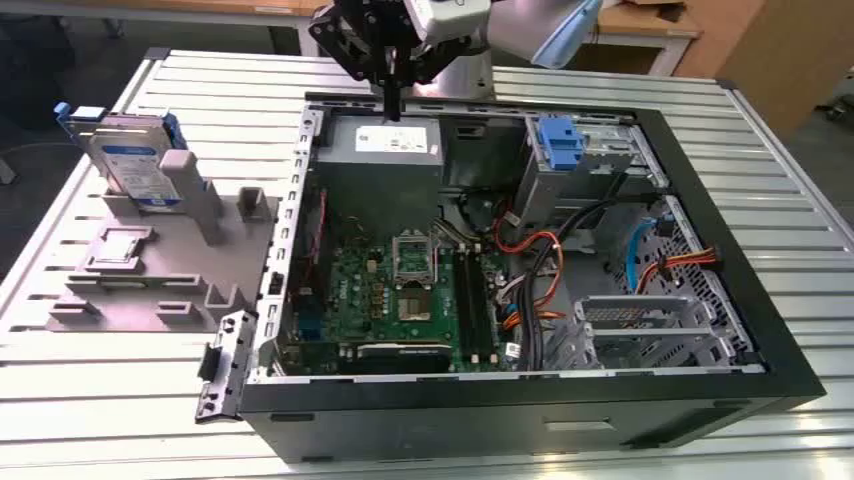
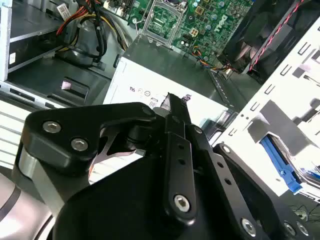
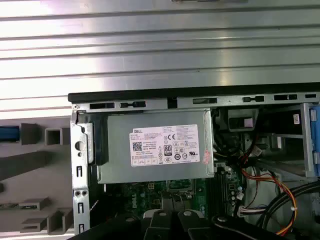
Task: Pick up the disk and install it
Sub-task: 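Reach for the disk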
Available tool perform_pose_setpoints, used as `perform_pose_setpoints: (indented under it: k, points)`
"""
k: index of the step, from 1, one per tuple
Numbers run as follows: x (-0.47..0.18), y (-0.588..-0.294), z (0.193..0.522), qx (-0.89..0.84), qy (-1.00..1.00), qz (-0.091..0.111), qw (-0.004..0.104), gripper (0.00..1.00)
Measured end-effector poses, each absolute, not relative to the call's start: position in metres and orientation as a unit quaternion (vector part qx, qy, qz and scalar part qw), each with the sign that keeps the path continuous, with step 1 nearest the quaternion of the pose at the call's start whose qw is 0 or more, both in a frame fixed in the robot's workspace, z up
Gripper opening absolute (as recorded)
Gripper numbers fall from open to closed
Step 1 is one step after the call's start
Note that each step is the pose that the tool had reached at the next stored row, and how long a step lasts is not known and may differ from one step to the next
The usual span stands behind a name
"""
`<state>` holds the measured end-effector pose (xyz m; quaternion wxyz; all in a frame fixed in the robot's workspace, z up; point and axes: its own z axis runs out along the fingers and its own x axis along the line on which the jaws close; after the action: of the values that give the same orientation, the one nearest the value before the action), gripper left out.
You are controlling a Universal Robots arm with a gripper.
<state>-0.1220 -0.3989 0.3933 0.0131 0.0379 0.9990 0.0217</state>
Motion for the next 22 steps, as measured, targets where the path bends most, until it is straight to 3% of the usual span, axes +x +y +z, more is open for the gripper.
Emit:
perform_pose_setpoints:
  k: [22]
  points:
    - [-0.1299, -0.3989, 0.3933, 0.038, 0.999, 0.022, 0.013, 0.1]
